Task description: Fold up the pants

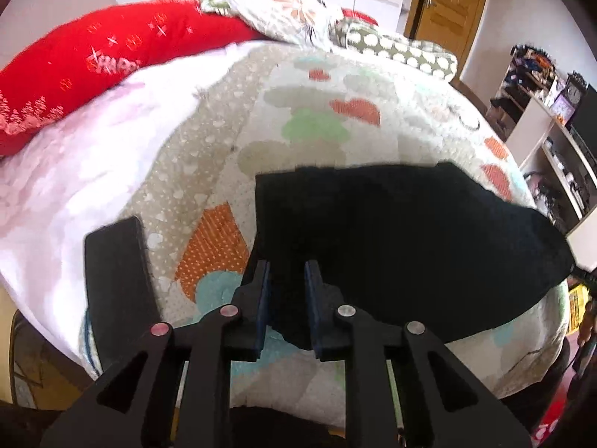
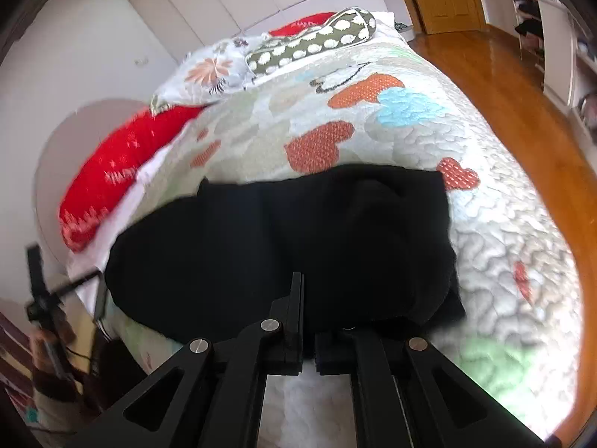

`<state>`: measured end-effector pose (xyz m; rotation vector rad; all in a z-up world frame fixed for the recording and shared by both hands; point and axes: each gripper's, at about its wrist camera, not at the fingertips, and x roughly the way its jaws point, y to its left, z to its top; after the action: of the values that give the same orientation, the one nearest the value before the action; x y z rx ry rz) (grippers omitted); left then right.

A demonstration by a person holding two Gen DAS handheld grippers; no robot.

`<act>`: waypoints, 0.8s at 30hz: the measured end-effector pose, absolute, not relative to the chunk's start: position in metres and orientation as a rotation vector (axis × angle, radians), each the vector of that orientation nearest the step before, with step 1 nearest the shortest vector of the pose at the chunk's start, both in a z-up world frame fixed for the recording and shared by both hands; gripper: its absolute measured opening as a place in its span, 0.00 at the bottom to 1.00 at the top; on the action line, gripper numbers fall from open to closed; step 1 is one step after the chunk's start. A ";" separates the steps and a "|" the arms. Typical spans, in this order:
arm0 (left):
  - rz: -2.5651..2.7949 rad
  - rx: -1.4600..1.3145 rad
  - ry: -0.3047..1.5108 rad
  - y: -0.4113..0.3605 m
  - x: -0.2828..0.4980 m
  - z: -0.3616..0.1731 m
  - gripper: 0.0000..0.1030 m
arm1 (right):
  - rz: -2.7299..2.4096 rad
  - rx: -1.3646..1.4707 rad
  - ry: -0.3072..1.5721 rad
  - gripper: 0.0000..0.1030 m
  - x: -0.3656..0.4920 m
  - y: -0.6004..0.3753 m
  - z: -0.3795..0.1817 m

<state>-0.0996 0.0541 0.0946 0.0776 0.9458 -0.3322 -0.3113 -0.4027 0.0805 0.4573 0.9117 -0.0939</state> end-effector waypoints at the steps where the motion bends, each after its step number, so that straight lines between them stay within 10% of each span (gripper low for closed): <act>1: -0.331 0.071 0.934 0.054 -0.102 0.100 0.17 | -0.150 0.432 0.958 0.08 -0.313 -0.407 0.071; 7: -0.379 0.056 0.847 0.035 -0.119 0.127 0.62 | -0.173 0.500 0.960 0.22 -0.340 -0.427 0.069; 10: -0.402 0.082 0.841 0.014 -0.121 0.127 0.67 | -0.215 0.418 0.903 0.38 -0.350 -0.427 0.092; 24: -0.429 0.141 0.876 -0.068 -0.118 0.079 0.67 | -0.187 0.345 0.853 0.39 -0.294 -0.405 0.082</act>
<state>-0.1182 -0.0682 0.0789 0.1407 0.8758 -0.4292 -0.2944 -0.4050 0.0823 0.3452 0.8535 -0.1872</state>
